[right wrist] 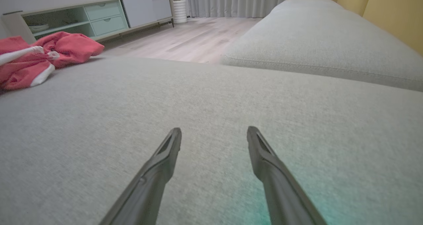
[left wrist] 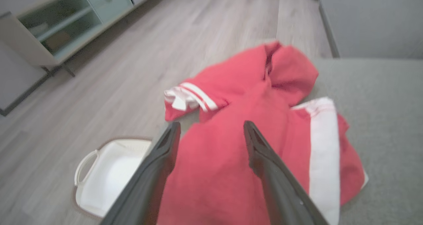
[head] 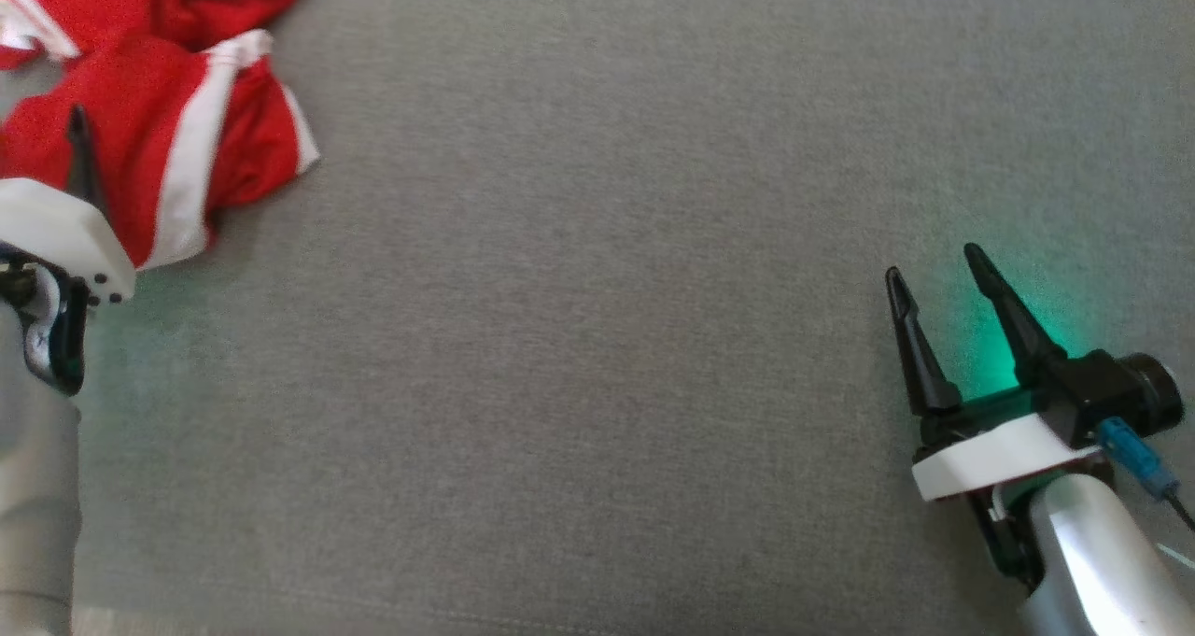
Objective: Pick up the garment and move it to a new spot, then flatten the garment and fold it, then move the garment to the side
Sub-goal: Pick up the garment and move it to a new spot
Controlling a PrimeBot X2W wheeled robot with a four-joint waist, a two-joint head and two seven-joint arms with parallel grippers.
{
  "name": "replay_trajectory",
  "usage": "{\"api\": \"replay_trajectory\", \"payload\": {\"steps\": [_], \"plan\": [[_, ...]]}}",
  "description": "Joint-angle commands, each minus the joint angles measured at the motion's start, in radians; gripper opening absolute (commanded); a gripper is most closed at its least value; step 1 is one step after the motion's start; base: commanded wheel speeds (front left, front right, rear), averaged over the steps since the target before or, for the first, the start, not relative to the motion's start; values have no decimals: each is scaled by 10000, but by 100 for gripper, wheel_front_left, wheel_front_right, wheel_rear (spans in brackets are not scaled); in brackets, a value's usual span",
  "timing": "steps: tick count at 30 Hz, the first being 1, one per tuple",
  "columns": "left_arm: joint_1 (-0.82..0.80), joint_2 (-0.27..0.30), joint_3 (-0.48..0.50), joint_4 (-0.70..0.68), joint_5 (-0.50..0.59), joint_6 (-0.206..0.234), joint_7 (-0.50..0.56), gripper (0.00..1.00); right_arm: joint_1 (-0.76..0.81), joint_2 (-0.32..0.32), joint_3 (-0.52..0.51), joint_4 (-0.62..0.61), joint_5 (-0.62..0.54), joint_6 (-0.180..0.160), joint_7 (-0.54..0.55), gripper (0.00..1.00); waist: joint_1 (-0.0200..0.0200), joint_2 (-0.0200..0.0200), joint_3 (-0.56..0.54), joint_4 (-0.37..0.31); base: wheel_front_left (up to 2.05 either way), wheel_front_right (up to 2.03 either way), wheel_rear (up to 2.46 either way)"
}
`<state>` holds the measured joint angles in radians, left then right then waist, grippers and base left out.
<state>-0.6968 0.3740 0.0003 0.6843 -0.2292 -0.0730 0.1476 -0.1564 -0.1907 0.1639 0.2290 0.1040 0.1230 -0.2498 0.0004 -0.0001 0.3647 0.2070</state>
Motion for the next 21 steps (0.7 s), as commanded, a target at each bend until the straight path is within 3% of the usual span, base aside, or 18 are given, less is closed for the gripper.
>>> {"api": "replay_trajectory", "payload": {"steps": [1,6,7,9,10,14,16,21], "plan": [[-523,673,209,266,-71,-99,455,100,-159,-210,231,-431,-65,77,-120,100,-4,1,481,-415,0,0,0],[-1082,829,-351,1665,181,-253,1408,100,-120,-401,282,-648,-7,77,-120,100,-4,1,643,-646,0,0,0],[-1140,857,-459,1908,274,-249,1463,93,-121,-422,311,-664,5,77,-120,100,-4,1,644,-690,0,0,0],[-1246,869,-608,2339,357,-270,1493,11,-140,-425,341,-684,30,77,-120,100,-4,1,608,-776,0,0,0],[-1286,870,-687,2534,392,-290,1501,0,-145,-413,360,-682,45,77,-120,100,-4,1,564,-810,0,0,0],[-1369,846,-975,3183,436,-398,1455,0,-99,-336,422,-624,119,77,-120,100,-4,1,254,-880,0,0,0],[-1366,752,-522,3427,-199,-461,1056,0,-69,-276,424,-578,171,77,-120,100,-4,1,25,-895,0,0,0],[-1421,1041,-909,2986,-165,-546,576,0,129,-113,345,-436,313,77,-120,100,-4,1,-701,-849,0,0,0]]}}
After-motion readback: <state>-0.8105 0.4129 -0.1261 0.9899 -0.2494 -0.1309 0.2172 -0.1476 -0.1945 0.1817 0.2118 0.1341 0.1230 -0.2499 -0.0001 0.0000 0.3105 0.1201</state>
